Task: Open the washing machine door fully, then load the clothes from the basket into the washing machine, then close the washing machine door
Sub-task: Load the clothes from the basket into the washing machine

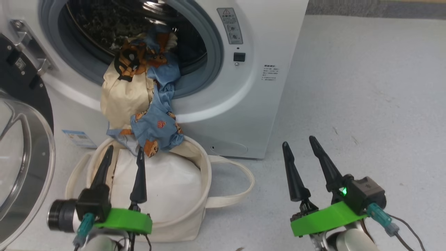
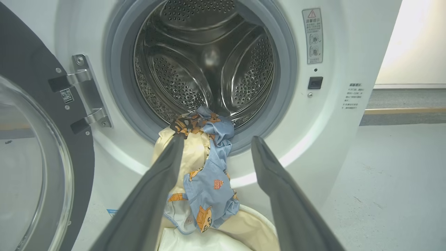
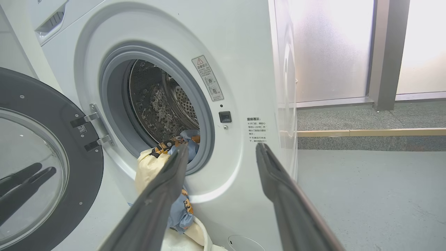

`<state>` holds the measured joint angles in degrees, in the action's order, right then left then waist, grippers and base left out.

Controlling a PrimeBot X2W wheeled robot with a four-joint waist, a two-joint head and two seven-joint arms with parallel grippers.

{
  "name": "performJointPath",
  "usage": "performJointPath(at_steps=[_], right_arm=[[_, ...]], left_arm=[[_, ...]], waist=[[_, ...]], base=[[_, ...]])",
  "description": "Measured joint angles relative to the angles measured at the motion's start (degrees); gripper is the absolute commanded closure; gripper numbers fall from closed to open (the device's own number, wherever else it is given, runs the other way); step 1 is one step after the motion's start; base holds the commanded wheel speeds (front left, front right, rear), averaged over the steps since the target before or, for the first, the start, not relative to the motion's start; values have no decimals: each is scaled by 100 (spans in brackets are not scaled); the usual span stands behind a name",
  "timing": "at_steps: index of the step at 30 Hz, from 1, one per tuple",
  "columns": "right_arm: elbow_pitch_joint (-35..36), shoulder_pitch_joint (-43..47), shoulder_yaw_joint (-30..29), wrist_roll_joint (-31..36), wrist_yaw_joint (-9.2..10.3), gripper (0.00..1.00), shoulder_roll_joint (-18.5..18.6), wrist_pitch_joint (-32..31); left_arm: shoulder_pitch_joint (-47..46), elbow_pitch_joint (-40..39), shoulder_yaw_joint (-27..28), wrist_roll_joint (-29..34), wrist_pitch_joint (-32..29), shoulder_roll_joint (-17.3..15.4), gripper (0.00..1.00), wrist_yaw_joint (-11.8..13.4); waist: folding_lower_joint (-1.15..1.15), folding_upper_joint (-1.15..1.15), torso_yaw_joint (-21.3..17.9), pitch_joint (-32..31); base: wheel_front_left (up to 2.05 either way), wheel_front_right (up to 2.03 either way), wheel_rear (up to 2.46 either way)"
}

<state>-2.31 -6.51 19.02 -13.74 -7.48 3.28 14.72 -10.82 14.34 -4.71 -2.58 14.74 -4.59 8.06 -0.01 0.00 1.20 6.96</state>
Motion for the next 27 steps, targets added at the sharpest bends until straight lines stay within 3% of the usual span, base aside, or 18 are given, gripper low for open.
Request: performJointPath(at_steps=[5, 27], right_arm=[[-24, 120, -77, -48, 0, 0, -1, 0], [-9, 114, -81, -90, 0, 0, -2, 0]], left_arm=[[522, -531, -19, -282, 0, 148, 0, 10], [616, -480, -209, -209, 0, 164, 0, 153]], waist=[[1, 0, -48, -157], [1, 0, -12, -22]], base=[[0, 0, 0], [0, 0, 0]])
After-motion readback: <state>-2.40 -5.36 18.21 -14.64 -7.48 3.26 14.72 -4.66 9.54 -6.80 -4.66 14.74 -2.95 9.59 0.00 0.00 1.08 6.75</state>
